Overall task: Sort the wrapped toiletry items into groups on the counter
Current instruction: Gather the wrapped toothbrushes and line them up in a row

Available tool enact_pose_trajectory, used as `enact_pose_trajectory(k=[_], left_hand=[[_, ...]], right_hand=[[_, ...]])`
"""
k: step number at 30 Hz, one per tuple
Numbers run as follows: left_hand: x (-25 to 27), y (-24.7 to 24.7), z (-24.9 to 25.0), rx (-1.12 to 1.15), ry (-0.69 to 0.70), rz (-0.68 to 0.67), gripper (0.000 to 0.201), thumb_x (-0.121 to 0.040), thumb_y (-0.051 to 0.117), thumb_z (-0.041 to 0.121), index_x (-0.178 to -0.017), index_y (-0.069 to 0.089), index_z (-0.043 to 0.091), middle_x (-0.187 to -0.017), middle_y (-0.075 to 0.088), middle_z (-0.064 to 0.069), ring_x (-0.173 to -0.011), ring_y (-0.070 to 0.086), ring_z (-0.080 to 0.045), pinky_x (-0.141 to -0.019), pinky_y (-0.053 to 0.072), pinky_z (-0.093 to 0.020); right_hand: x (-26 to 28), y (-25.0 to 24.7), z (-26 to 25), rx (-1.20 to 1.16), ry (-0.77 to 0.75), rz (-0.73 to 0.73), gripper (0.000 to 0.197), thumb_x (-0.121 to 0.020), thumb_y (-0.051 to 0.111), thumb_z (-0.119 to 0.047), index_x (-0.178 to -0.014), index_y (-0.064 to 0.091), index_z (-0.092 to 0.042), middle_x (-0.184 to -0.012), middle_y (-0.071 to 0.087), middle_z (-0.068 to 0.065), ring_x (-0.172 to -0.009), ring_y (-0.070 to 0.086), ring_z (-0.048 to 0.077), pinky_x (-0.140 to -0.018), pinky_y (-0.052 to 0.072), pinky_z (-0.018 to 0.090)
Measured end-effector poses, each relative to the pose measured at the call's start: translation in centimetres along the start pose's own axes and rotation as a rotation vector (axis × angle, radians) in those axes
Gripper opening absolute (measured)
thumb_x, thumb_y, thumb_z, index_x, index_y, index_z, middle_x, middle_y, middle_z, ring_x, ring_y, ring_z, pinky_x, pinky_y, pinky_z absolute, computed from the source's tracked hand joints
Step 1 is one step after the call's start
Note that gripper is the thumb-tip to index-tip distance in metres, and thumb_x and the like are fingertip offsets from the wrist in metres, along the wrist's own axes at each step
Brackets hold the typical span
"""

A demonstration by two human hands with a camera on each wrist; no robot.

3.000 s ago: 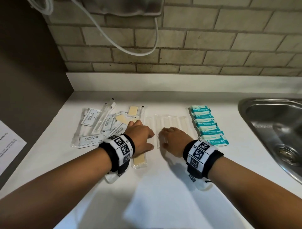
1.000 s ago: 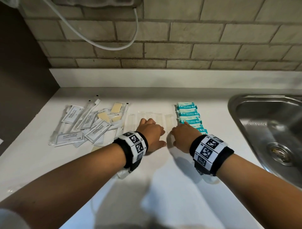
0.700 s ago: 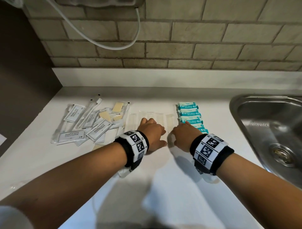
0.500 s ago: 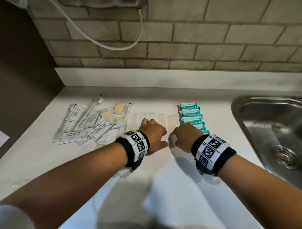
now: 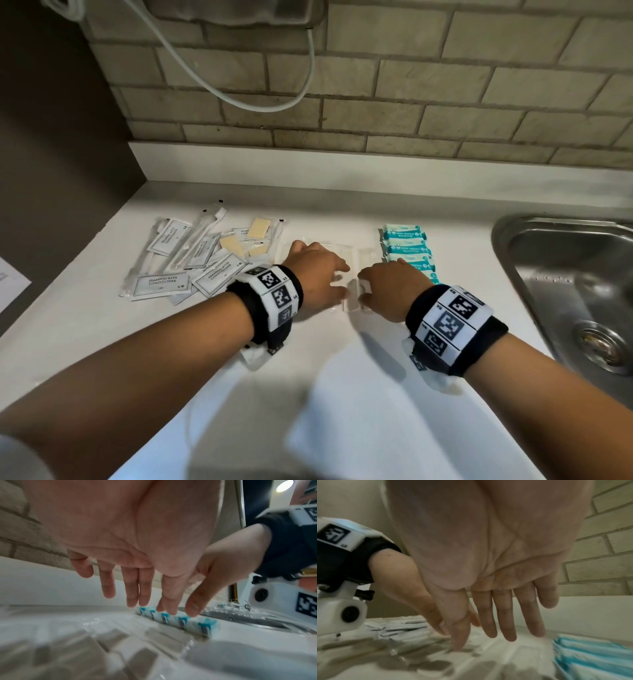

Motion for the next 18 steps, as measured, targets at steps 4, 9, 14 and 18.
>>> enact_pose_trajectory(k=[4,9,14,18], left_hand=[[2.1,-3.6,-4.1,-0.023,-0.105,0.035,0.053,-0.085,0.053,0.063,-0.132,0.052,0.038,-0.138,0.054,0.006,-0.131,0.035,-0.021,-0.103,0.022,-0.038],[5.3,-5.8,-10.6,-0.006,-0.302,0.035,0.05,-0.086,0.056,0.06,-0.131,0.054,0.039,-0.14,0.053,0.006,-0.13,0.042,-0.022,-0.107,0.025,-0.042],[6.5,-5.8,-15.8,0.043,-0.445,0.044,0.054,-0.086,0.061,0.052,-0.133,0.052,0.028,-0.142,0.05,-0.002,-0.126,0.048,-0.024,-0.104,0.04,-0.038],[5.5,-5.5,-19.8,0.12,-0.552,0.084,0.063,-0.087,0.06,0.049,-0.139,0.046,0.017,-0.144,0.044,-0.011,-0.13,0.045,-0.028,-0.106,0.038,-0.036]], right_hand=[[0.4,-2.2,-2.9,-0.062,-0.07,-0.024,0.047,-0.097,0.045,-0.038,-0.141,0.043,-0.024,-0.137,0.054,0.002,-0.122,0.054,0.024,-0.097,0.044,0.036],[-1.4,-4.1,-7.2,-0.097,-0.159,0.002,0.046,-0.099,0.041,-0.041,-0.142,0.042,-0.026,-0.133,0.058,0.0,-0.117,0.057,0.021,-0.092,0.046,0.035],[-6.5,-5.1,-10.1,-0.107,-0.106,-0.034,0.038,-0.099,0.04,-0.036,-0.131,0.052,-0.019,-0.129,0.059,0.002,-0.115,0.058,0.023,-0.092,0.047,0.034],[-11.2,-5.5,-11.9,-0.127,-0.023,-0.062,0.037,-0.098,0.044,-0.028,-0.13,0.053,-0.01,-0.131,0.058,0.007,-0.116,0.058,0.025,-0.089,0.048,0.032]])
Point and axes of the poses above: each hand's wrist, its own x-axis away from the middle knuckle, its own y-axis out of the palm, z = x × y, the point moved 1 cm from there along -x, towards the middle knuckle
